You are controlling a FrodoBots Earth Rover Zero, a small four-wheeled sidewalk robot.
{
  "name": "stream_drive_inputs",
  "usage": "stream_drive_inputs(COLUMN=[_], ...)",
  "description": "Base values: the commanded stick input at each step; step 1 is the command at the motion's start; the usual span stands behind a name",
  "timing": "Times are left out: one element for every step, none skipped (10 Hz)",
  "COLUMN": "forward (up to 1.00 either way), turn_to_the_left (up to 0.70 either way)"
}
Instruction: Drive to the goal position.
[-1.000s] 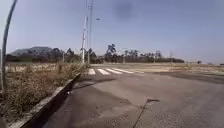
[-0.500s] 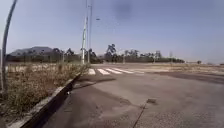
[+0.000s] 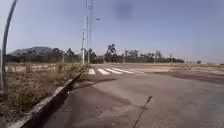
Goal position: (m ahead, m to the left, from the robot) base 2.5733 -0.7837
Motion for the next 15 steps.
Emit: stream_drive_inputs(forward=[0.70,0.70,0.70,0.70,0.70,0.39,0.03,0.00,0.00,0.00,0.00,0.00,0.00,0.00,0.00], turn_to_the_left=[0.00,0.00,0.00,0.00,0.00,0.00,0.00,0.00,0.00,0.00,0.00,0.00,0.00,0.00,0.00])
